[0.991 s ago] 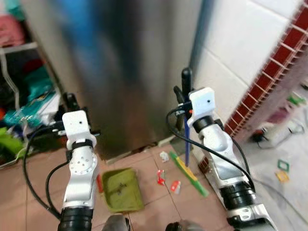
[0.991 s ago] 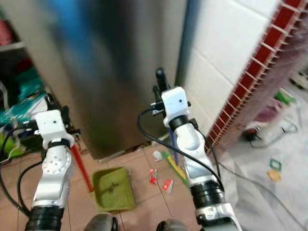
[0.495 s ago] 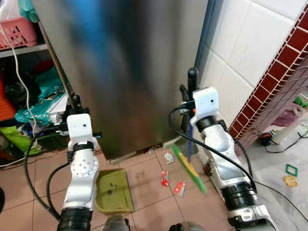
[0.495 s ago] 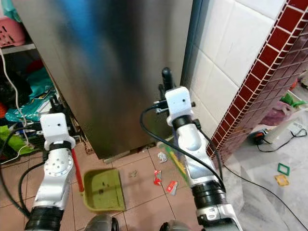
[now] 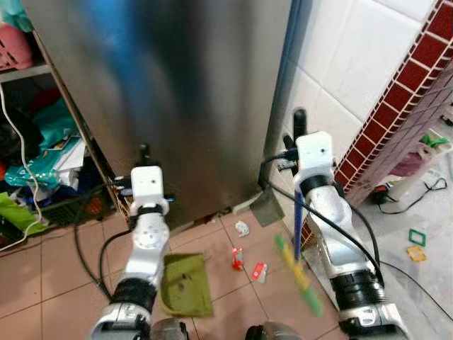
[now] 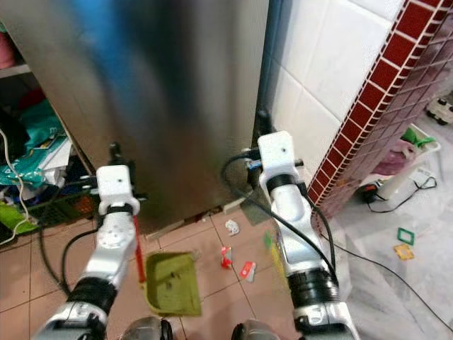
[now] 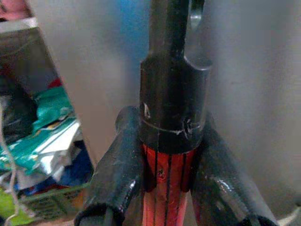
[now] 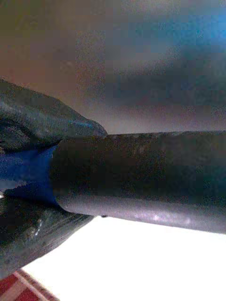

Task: Sweep floor

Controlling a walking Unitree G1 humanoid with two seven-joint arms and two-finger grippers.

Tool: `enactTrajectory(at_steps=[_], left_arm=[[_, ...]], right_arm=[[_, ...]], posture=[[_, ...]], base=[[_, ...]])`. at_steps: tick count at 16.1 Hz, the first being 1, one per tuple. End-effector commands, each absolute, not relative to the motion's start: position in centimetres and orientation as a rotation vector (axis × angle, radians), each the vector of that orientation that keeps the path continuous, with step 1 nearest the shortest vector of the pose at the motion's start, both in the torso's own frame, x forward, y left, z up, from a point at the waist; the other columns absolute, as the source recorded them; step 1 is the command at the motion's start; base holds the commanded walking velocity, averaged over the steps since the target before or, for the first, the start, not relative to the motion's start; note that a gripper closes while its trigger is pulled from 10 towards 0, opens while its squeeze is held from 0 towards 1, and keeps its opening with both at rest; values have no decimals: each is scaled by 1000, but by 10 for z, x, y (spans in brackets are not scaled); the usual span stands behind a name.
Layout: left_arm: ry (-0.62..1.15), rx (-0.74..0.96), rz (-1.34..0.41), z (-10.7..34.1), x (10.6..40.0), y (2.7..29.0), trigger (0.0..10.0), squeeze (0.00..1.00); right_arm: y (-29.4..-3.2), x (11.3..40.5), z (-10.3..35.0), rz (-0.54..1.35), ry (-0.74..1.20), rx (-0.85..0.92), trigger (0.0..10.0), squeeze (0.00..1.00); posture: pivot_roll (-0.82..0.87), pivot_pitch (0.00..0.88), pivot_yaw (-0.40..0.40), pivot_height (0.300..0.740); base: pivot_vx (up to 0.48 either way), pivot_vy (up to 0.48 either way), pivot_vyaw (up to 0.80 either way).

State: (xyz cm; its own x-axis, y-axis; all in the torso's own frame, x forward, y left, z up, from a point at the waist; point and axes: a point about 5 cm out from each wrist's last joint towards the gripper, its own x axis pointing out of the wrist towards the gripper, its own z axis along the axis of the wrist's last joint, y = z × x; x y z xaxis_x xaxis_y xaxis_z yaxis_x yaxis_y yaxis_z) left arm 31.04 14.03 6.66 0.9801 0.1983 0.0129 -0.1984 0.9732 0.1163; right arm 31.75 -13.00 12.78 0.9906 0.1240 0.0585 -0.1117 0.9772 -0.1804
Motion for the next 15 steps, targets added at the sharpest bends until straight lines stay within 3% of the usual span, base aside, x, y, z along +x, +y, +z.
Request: enactTrajectory(at_steps=[1,5,13,15], left_arm=[[-23,109,172,70,314,133,10000,0],[-26,115,150,65,315,128,10000,0],[-1,25,82,62,318,112,10000,0],[-2,19,69,62,318,108,10000,0]], right_arm=[[-122,316,122,143,-27,-98,10000,0],[-112,311,114,171,45,52,10000,0],[-93,327,168,243,3,485,10000,0],[-96,329,177,252,-30,450,10000,0]], posture=[[-149,54,-28,740],[-149,53,-23,740],[-145,41,-17,740],[-141,37,-20,740]], base=[[0,0,0],[0,0,0],[0,0,0],[0,0,0]])
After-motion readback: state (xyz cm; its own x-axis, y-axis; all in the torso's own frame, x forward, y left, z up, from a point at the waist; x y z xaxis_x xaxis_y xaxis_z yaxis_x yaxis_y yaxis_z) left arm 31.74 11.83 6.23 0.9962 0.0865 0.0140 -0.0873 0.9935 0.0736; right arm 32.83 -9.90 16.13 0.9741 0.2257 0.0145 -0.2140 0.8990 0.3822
